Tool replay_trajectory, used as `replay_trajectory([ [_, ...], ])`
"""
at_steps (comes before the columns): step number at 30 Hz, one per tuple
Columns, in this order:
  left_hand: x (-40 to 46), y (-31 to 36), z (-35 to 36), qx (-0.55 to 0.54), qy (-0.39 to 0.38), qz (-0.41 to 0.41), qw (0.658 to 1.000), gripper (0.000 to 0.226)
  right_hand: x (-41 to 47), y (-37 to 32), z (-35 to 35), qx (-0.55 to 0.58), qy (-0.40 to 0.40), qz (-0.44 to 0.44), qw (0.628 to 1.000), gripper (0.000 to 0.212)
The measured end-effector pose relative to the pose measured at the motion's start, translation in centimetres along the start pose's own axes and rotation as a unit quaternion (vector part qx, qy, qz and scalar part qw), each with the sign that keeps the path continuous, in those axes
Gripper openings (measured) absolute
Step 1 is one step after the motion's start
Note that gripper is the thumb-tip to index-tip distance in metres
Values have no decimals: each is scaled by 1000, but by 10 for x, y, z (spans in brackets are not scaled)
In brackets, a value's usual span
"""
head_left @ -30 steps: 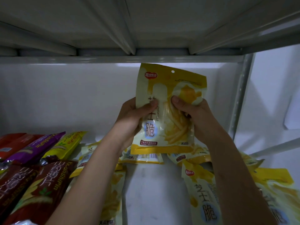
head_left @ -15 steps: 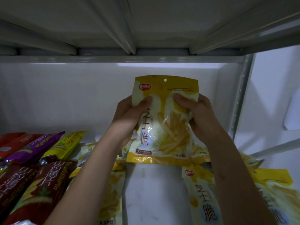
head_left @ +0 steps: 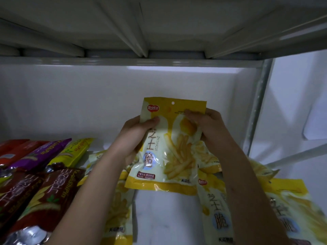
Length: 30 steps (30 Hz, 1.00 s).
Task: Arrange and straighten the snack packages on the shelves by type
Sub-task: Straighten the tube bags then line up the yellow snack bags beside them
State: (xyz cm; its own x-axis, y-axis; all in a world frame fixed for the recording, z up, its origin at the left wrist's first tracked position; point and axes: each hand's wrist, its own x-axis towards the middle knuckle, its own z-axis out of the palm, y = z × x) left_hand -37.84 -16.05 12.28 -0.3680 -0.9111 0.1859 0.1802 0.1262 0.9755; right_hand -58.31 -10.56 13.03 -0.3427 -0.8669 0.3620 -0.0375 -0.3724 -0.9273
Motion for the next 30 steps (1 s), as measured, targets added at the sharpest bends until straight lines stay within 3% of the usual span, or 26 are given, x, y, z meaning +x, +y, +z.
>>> replay_trajectory([
  [6, -17, -47, -13, 39, 58, -109, 992, 28, -15, 42, -1, -153, -30, 99, 983, 13],
  [10, -26, -82, -15, 103, 132, -99, 981, 46, -23, 78, -4, -248, -26, 124, 961, 23],
  [14, -37, -94, -10, 216, 135, -38, 966, 87, -34, 86, -4, -315, -58, 127, 939, 51],
  [17, -41, -91, 0, 258, 133, 0, 957, 93, -40, 91, -7, -369, -110, 146, 911, 89],
  [19, -45, -87, 11, 306, 117, 36, 944, 86, -45, 84, -6, -395, -104, 132, 903, 96],
  [23, -52, -76, 32, 367, 65, 130, 919, 48, -52, 57, -21, -361, -37, 90, 928, 74],
  [26, -59, -75, 49, 356, -14, 152, 922, 8, -59, 40, -43, -309, 27, 76, 948, 33],
  [28, -66, -79, 63, 353, -75, 143, 922, 5, -64, 34, -64, -325, 67, 71, 941, 16],
  [30, -70, -90, 79, 366, -106, 131, 915, 11, -69, 31, -85, -377, 87, 51, 921, 14],
])
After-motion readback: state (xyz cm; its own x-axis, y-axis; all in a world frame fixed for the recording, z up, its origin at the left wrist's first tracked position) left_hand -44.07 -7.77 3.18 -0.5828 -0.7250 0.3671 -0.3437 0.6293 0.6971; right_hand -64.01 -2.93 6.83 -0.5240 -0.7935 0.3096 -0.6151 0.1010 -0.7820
